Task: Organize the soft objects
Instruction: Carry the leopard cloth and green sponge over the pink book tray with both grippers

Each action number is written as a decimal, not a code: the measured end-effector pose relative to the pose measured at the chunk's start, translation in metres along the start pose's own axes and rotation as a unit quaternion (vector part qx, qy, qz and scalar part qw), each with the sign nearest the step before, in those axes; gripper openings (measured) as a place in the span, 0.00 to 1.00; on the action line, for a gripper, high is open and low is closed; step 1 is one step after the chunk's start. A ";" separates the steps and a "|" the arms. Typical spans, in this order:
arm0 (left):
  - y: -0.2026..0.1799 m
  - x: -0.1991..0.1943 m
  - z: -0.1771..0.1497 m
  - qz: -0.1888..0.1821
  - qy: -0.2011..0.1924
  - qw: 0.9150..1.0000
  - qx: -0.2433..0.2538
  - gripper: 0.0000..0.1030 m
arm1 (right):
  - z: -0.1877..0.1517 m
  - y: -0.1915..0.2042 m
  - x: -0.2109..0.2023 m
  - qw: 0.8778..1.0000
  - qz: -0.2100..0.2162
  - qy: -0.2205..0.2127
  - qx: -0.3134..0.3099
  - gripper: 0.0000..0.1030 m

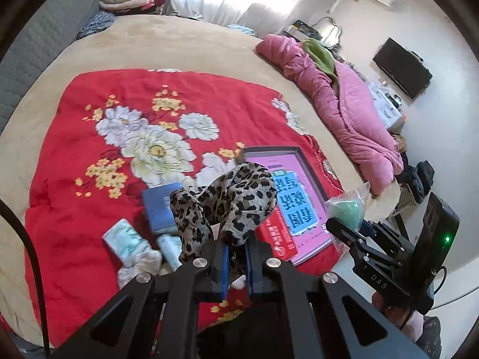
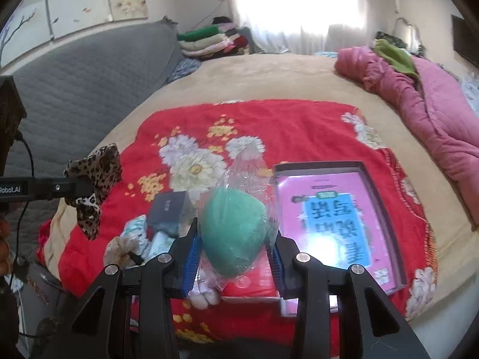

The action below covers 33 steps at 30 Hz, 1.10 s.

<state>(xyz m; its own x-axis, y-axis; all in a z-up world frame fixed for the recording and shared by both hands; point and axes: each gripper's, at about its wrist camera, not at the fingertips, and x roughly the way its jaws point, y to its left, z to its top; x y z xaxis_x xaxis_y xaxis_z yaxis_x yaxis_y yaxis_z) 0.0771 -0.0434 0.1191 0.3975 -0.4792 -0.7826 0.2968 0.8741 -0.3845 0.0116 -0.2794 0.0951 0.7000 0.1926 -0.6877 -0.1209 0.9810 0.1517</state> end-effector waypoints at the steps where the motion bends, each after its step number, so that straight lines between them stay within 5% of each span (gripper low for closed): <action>1: -0.006 0.002 0.001 -0.002 0.001 1.000 0.004 0.08 | 0.000 -0.005 -0.003 1.000 -0.001 -0.001 0.005 0.40; 20: -0.139 0.084 0.008 -0.027 0.058 0.992 0.108 0.08 | -0.011 -0.109 -0.036 0.993 -0.070 -0.013 0.092 0.40; 33: -0.177 0.149 0.014 -0.002 0.099 0.984 0.147 0.08 | -0.023 -0.160 -0.011 0.988 -0.075 0.009 0.131 0.40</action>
<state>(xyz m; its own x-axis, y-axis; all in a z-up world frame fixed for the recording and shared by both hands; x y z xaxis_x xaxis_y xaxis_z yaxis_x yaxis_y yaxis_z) 0.0959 -0.2709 0.0773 0.2280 -0.4314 -0.8729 0.5483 0.7977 -0.2510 0.0067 -0.4377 0.0622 0.6832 0.0475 -0.7287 0.1725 0.9591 0.2242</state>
